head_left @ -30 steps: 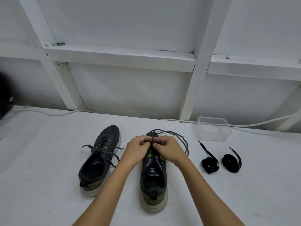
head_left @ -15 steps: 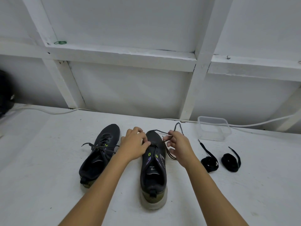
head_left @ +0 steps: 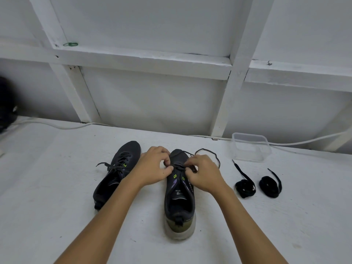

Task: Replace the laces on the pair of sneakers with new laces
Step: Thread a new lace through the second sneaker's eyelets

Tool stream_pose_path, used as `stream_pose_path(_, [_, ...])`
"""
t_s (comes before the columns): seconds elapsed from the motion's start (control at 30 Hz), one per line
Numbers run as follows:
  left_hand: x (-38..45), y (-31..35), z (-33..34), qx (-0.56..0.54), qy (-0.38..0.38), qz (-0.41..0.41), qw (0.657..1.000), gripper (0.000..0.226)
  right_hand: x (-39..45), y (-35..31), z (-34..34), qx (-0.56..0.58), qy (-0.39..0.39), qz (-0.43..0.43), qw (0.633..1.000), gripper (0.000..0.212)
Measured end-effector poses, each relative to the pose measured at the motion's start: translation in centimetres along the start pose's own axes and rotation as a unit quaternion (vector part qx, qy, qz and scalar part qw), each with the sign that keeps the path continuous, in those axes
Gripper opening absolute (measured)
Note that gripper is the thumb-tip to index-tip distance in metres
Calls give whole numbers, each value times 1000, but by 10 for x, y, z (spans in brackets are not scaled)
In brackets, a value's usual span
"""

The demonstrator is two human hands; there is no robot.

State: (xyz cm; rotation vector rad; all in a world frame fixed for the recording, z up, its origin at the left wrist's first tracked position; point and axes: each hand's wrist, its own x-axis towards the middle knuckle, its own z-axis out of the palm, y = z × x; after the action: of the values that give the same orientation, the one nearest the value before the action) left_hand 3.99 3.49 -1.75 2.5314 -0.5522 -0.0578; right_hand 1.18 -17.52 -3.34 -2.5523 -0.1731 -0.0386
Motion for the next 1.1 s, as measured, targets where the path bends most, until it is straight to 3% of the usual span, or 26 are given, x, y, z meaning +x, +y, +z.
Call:
stream_pose_path(0.23, [5,3,-26,-209,41,-70,975,16,10,-3,-15,12,-54,31,998,7])
stream_pose_path(0.33, [9,2,-40,-239,33,-83,967,15,15,-7,-34,-15,-29,33,999,12])
stream_pose_path(0.47, [14,1,-61,-270,22,-72,960,5,24,-9,-72,-26,-63,27,997,10])
stream_pose_path(0.6, [26,-5,-80,-85,66,-48,993,7,34,-7,-101,-2,-28,21,999,8])
stream_pose_path(0.7, [32,-8,-99,26,127,-42,991,15,40,-3,-118,-44,-13,53,998,18])
stream_pose_path(0.77, [33,-10,-113,25,82,-44,995,22,41,1,-121,-71,-32,82,994,31])
stream_pose_path(0.83, [32,-8,-126,24,-14,-51,998,28,39,0,-118,-77,-94,101,987,44])
stream_pose_path(0.9, [34,-7,-135,103,-41,-47,993,28,34,-3,-109,-112,-159,107,975,46])
stream_pose_path(1.03, [37,-7,-146,211,95,-90,969,27,32,-5,-99,-251,-174,125,944,31])
stream_pose_path(1.1, [36,-4,-143,249,85,-174,949,48,30,-7,-91,-251,-198,120,940,36])
